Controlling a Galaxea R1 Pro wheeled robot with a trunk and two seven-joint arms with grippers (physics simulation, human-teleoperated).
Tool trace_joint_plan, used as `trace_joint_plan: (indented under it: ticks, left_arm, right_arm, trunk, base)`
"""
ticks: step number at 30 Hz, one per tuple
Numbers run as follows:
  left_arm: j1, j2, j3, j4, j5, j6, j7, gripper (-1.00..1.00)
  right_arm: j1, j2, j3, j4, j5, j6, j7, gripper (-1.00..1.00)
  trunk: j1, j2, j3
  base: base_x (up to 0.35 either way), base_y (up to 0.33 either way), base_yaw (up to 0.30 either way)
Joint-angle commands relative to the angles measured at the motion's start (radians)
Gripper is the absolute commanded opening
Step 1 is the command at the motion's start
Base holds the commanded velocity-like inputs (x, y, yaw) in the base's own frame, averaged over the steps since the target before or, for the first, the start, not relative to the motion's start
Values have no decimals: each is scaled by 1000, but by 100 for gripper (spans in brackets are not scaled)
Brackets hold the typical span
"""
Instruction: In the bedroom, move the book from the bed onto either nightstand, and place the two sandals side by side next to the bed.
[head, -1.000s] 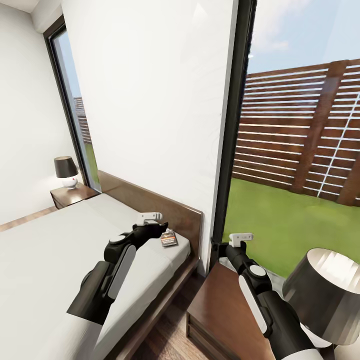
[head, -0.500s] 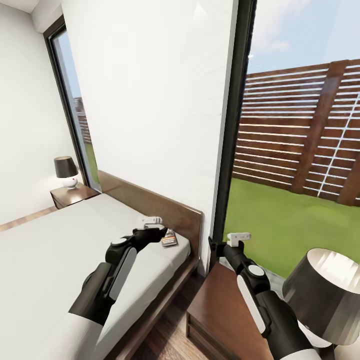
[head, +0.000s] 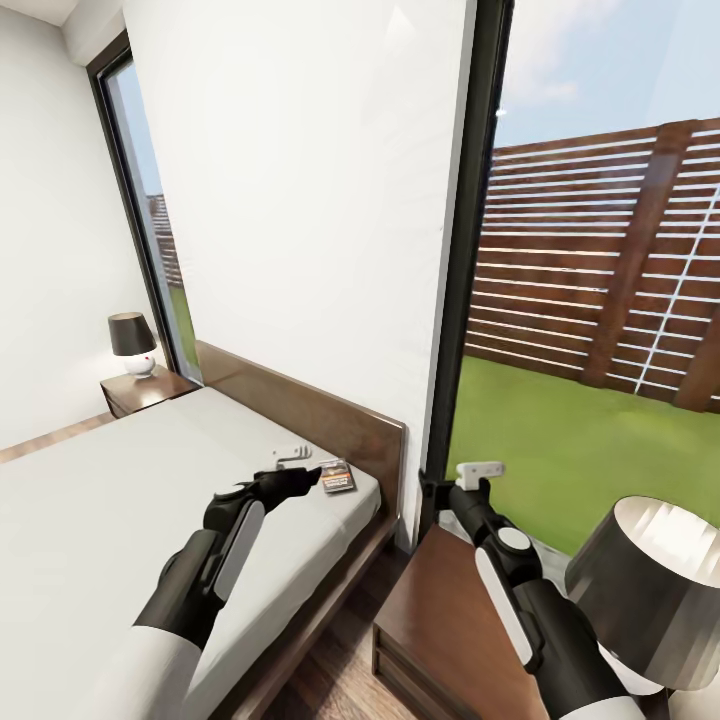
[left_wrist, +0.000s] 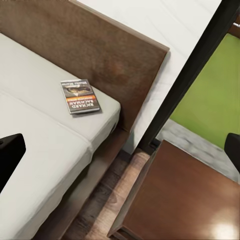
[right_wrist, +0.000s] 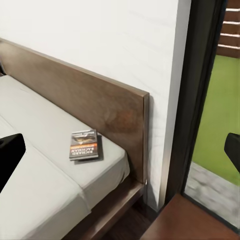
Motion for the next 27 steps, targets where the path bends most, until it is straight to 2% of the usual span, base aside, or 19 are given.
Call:
trace_joint_plan:
  ticks: [1,8,19,27]
  left_arm:
    - [0,0,-1,-1,10,4,7,100]
    - [0,1,-1,-2,10,5,5,100]
    - [0,2,-1,0,10,6,6,100]
    - [0,2,-1,0,8,7,7,100]
  right_arm:
    - [0,-1,0,-2,-10,4,-3,100]
    - [0,-4,-1,-10,-10,2,-2,100]
    - [0,-5,-1,-17,-10,5,-4,100]
    - [0,-6,-5,-16,-10,-2,-4,100]
  trunk:
    - [0,-1,-1]
    - [0,-1,-1]
    - [0,-1,-1]
    - [0,-1,-1]
  base:
    - [0,0,0]
    - [44,0,0]
    - [264,0,0]
    - [40,0,0]
